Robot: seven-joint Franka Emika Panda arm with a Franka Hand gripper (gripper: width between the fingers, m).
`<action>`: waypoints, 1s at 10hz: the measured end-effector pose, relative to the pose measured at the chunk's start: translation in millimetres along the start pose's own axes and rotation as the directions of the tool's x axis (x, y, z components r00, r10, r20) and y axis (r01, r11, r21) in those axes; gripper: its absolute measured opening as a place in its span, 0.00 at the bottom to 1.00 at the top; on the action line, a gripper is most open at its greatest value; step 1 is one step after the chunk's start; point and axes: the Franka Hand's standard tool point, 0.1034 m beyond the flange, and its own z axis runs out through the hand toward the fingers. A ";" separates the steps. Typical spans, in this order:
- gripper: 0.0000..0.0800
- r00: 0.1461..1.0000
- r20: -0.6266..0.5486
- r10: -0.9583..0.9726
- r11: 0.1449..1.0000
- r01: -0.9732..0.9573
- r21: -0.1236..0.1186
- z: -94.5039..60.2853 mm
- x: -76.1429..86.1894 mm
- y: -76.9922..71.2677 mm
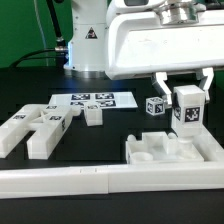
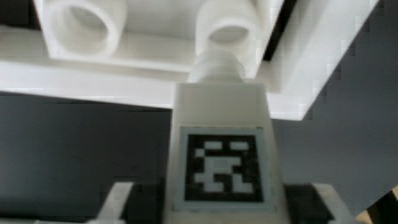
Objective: Assemble chair
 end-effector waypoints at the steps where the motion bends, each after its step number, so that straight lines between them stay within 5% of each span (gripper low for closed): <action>1: 0.36 1.000 0.001 0.000 1.000 0.000 0.000 3.5 0.2 0.1; 10: 0.36 1.000 -0.015 -0.008 1.000 0.008 0.001 9.8 -5.3 -6.0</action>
Offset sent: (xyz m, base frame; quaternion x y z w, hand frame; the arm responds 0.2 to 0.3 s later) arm -0.0014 0.0064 -0.0115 -0.0103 0.0146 -0.0002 0.9998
